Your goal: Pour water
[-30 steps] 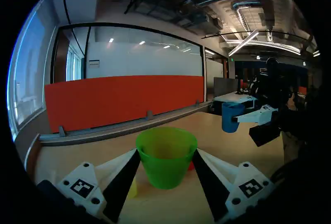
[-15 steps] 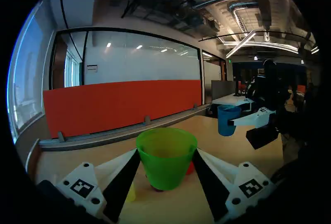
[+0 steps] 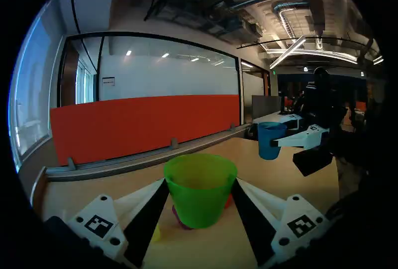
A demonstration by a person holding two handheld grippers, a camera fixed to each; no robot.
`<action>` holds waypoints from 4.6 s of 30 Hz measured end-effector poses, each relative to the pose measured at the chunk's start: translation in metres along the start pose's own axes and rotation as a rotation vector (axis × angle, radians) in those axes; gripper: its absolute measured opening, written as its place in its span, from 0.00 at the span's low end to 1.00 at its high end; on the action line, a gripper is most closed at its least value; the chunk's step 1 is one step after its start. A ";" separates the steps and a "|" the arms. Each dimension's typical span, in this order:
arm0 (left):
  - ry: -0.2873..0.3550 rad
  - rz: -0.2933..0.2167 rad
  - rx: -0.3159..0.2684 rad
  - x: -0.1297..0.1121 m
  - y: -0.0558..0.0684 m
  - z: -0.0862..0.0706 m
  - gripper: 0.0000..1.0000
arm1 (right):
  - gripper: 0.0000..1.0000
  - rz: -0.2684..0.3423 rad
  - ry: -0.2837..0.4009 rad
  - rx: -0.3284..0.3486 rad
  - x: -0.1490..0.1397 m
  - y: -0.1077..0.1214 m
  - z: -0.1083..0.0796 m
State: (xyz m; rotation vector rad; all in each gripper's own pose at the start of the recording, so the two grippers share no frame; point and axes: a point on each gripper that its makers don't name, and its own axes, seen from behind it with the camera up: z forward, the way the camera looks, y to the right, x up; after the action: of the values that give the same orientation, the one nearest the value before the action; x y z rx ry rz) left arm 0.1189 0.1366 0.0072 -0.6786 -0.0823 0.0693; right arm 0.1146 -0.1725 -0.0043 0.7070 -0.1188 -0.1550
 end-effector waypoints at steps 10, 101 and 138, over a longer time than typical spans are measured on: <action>-0.003 0.001 -0.015 -0.002 0.006 0.001 0.85 | 0.89 -0.013 0.003 0.003 0.008 0.001 0.000; 0.012 0.016 -0.122 0.002 0.050 0.034 0.85 | 0.89 -0.795 0.100 0.078 0.140 -0.018 0.097; 0.020 0.007 -0.140 0.005 0.054 0.040 0.85 | 0.89 -1.049 0.118 0.024 0.161 -0.008 0.119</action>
State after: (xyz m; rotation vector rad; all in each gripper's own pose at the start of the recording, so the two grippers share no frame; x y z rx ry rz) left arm 0.1182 0.2044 0.0047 -0.8193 -0.0661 0.0636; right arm 0.2525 -0.2835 0.0894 0.7432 0.3785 -1.1129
